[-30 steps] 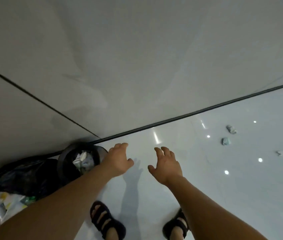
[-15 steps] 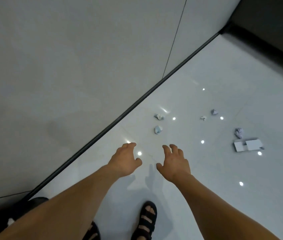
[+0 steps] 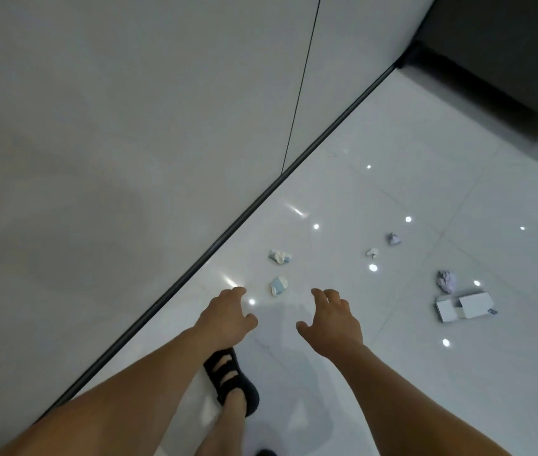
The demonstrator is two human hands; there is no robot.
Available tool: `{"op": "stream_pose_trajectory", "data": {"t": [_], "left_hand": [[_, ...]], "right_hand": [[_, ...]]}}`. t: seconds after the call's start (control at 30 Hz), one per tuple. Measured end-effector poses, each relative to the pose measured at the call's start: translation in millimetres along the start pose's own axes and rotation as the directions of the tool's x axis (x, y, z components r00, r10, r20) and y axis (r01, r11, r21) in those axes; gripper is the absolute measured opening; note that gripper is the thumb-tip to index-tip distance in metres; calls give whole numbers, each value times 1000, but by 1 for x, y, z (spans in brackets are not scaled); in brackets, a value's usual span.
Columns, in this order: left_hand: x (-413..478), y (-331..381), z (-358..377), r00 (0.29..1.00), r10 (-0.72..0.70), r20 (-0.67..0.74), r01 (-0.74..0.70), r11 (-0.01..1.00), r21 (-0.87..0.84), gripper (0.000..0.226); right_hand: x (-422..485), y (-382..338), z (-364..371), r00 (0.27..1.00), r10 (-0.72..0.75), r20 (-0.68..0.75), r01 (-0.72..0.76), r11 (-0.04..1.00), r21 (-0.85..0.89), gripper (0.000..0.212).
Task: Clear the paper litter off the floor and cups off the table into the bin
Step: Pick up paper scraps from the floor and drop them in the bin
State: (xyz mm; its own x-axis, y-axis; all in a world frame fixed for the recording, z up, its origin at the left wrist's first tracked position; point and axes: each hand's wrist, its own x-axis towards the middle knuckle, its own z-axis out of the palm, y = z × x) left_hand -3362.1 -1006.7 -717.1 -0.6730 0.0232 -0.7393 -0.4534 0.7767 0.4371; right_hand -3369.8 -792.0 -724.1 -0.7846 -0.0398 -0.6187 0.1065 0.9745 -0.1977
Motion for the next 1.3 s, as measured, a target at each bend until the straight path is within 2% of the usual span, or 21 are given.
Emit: {"op": "stream_pose_trajectory", "data": {"t": [0.23,0.53,0.73,0.87,0.97,1.1,1.2,1.3], "left_hand": [[140,-3,8,1000,-13,9,13,998,60,68],[310,-39,88,998,-56,25,57,998,-25,68],[381,-67,118,998,-59,29,62,994,-95,66],[393,-84,129,988,-118,102,134,976,-173,65],[385,-85,133,977,-145,154,179,954,-241,65],[361,-60,121,975,-107,193,172,915,-366,57],[348,-37,102,986,-34,165,112,867,-486,31],[349,-30,84,997,-37,68,66,870,-488,12]], "right_hand": [[136,11,44,999,-42,5,42,999,17,79],[279,53,169,992,-95,81,98,995,-34,87],[343,51,232,986,-87,142,92,995,-26,100],[352,41,264,988,-98,115,99,995,-6,76],[352,42,259,987,-157,47,155,987,34,66],[338,38,216,936,-325,-136,335,940,61,76],[326,35,182,852,-464,-241,500,859,113,82],[329,33,161,840,-507,-194,537,828,160,94]]}}
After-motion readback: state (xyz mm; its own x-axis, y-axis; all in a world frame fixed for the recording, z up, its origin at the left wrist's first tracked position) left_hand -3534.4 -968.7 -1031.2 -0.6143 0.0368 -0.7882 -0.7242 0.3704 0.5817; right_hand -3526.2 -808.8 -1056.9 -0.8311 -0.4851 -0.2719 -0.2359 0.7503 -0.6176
